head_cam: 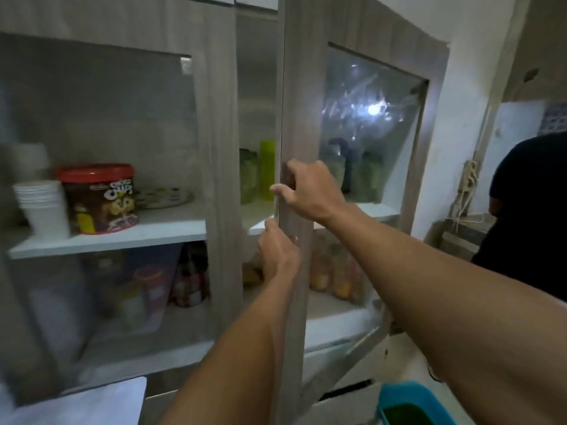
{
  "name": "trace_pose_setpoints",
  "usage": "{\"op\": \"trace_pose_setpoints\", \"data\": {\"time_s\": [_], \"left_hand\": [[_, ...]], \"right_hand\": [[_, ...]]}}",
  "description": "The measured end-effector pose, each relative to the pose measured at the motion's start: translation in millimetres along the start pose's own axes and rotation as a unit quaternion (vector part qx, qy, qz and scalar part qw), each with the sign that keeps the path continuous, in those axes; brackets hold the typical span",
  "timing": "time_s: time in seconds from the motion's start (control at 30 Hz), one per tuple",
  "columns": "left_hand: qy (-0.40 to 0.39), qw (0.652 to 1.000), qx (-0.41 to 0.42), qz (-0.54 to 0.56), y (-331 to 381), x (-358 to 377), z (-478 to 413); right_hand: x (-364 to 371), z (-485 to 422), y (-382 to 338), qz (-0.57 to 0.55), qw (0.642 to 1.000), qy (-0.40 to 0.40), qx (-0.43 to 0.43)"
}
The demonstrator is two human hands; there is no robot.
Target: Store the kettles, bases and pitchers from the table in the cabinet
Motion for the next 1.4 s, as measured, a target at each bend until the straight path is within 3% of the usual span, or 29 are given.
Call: {"op": "trace_pose_setpoints", "data": {"time_s": [0.13, 0.3, 0.43, 0.77, 0.93, 1.2, 1.4], "left_hand": [[0.033, 0.999, -0.039, -0.014, -5.2, -9.0, -38.8], [0.08, 0.995, -0.042, -0.041, -5.0, -15.0, -74.7], [0.133, 0.989, -0.007, -0.064, 1.6, -17.7, -101.6], [0.166, 0.984, -0.04, -0.061, -24.9, -25.1, -170.8], [0.197, 0.973, -0.035, -0.115, -29.5, -20.2, -195.8], [0.148, 0.98, -0.025, -0.128, -19.2, -26.7, -187.3], [0.065, 0.989, -0.005, -0.132, -13.7, -36.2, -175.3]], "right_hand": [[9.1, -38.9, 2.8, 0.087, 0.993, -0.015, -0.082], [27.0, -80.7, 2.8, 0.136, 0.984, -0.04, -0.112], [41.8, -106.9, 1.6, 0.152, 0.981, -0.056, -0.103], [77.2, -167.0, 5.1, 0.22, 0.971, -0.022, -0.089], [80.0, -190.7, 7.5, 0.174, 0.982, -0.046, -0.053], [81.5, -184.2, 7.9, 0.182, 0.98, -0.021, -0.074], [85.3, -171.9, 10.1, 0.129, 0.981, -0.115, -0.083]]}}
Point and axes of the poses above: each hand's wrist, its own z-axis away from the middle knuckle, its own x-axis out of the palm, y = z × x, the point moved 3 cm from there along -z, towards the middle knuckle, and after that the axes turned 7 degrees about -y, right-handed, at the moved point
